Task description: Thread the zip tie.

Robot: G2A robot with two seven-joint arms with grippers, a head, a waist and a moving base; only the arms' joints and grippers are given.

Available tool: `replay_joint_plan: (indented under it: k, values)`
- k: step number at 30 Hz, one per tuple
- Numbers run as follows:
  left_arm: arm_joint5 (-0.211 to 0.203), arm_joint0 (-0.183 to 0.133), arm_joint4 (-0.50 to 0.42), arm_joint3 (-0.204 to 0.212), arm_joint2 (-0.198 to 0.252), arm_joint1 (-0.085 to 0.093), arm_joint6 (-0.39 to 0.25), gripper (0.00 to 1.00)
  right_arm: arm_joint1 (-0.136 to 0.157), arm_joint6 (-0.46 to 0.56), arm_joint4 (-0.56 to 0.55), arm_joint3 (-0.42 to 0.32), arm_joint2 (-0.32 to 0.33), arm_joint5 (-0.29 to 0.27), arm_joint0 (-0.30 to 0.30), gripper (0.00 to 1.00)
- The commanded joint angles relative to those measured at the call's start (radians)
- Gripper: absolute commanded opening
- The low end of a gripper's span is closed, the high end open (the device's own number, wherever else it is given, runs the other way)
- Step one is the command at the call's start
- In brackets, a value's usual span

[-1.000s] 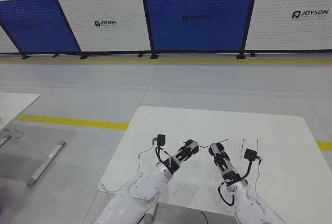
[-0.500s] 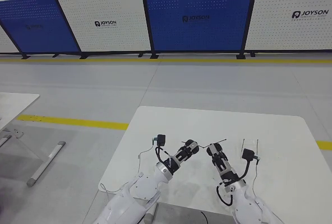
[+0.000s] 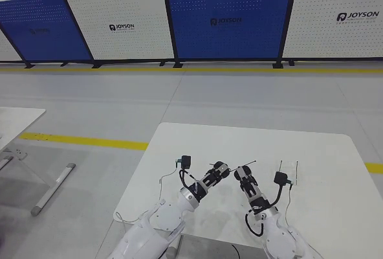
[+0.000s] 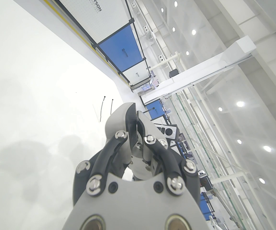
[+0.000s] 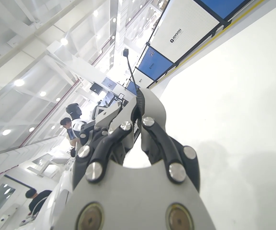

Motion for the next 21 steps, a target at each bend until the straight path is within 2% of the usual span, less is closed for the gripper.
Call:
replay_joint_plan:
  k: [1,21]
  values:
    - [0.000,0.000,0.000,0.000,0.000,0.000,0.000,0.00,-0.002,-0.003,0.000,0.004,0.001,-0.004,0.000,0.00]
    - [0.000,0.000,0.000,0.000,0.000,0.000,0.000,0.00,-0.002,-0.053,-0.026,-0.016,0.017,-0.007,-0.020,0.00]
